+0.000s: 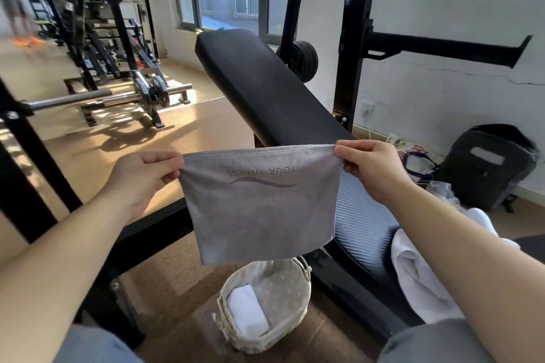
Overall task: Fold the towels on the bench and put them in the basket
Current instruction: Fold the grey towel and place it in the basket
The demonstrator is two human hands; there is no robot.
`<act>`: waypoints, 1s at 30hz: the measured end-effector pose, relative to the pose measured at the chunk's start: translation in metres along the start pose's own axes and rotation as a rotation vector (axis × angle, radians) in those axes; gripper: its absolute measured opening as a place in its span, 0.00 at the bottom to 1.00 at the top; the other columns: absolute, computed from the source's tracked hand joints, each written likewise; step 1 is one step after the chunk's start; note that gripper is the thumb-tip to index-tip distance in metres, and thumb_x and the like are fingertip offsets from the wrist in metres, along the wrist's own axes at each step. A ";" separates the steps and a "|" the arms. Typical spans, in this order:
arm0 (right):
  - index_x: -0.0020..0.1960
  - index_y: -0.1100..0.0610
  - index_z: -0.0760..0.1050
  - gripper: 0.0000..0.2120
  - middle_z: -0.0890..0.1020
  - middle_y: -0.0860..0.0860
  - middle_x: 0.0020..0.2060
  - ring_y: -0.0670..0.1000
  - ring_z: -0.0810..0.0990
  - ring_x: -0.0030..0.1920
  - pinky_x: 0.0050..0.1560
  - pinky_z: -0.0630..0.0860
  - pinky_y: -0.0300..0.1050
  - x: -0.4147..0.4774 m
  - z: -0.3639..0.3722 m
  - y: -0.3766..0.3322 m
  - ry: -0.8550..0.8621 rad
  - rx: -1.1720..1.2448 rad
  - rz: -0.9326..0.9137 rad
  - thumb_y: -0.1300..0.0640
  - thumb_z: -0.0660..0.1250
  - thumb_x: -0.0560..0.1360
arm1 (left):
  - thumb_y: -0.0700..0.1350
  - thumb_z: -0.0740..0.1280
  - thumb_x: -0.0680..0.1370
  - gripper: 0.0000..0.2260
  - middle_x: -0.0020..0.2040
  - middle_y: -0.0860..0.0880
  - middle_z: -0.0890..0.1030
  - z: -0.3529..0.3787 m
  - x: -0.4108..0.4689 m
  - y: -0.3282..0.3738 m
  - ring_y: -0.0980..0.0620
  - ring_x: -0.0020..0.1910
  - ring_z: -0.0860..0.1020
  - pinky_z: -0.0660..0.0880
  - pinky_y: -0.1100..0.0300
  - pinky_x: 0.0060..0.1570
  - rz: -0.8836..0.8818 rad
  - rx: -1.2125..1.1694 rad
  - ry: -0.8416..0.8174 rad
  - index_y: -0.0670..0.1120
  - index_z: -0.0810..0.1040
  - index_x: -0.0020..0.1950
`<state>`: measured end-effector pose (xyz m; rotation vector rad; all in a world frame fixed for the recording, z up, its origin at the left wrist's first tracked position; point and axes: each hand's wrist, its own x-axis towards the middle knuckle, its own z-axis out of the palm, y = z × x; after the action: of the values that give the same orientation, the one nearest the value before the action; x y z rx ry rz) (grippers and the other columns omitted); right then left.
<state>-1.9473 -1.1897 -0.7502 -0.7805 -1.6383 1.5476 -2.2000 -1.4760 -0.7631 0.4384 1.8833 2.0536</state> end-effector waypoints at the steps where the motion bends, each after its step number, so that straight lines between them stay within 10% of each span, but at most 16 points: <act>1: 0.45 0.57 0.87 0.03 0.86 0.53 0.39 0.49 0.80 0.39 0.45 0.78 0.42 0.001 0.003 0.001 0.002 -0.002 -0.005 0.62 0.78 0.71 | 0.33 0.72 0.75 0.04 0.47 0.43 0.82 -0.002 0.001 0.000 0.50 0.45 0.79 0.79 0.63 0.45 -0.002 -0.007 0.001 0.40 0.83 0.46; 8: 0.58 0.54 0.82 0.09 0.82 0.47 0.39 0.46 0.76 0.34 0.40 0.78 0.42 0.001 0.020 0.009 -0.047 -0.234 -0.138 0.60 0.72 0.78 | 0.36 0.74 0.75 0.08 0.47 0.48 0.84 -0.017 0.002 -0.005 0.52 0.43 0.82 0.79 0.61 0.45 0.259 0.422 0.064 0.48 0.83 0.52; 14: 0.48 0.46 0.80 0.05 0.82 0.45 0.40 0.47 0.78 0.39 0.45 0.77 0.46 -0.002 0.024 0.015 -0.090 -0.565 -0.249 0.55 0.68 0.80 | 0.41 0.69 0.80 0.07 0.45 0.54 0.83 -0.018 0.001 -0.008 0.54 0.38 0.83 0.76 0.61 0.45 0.412 0.772 0.041 0.52 0.83 0.54; 22: 0.47 0.51 0.82 0.04 0.85 0.50 0.39 0.47 0.80 0.33 0.39 0.82 0.43 -0.006 0.029 0.009 -0.096 -0.513 -0.203 0.58 0.70 0.79 | 0.46 0.64 0.81 0.06 0.48 0.53 0.81 -0.011 0.008 -0.011 0.49 0.50 0.77 0.71 0.55 0.50 0.342 0.788 0.102 0.54 0.80 0.53; 30: 0.42 0.55 0.84 0.05 0.85 0.53 0.34 0.48 0.79 0.31 0.37 0.81 0.45 -0.001 0.044 0.008 -0.071 -0.464 -0.112 0.59 0.72 0.77 | 0.44 0.70 0.76 0.04 0.47 0.48 0.84 -0.011 0.015 -0.012 0.47 0.39 0.82 0.81 0.51 0.48 0.114 0.523 0.207 0.52 0.82 0.49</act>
<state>-1.9838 -1.2140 -0.7584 -0.8591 -2.0926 1.1389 -2.2182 -1.4782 -0.7758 0.4761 2.5826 1.7030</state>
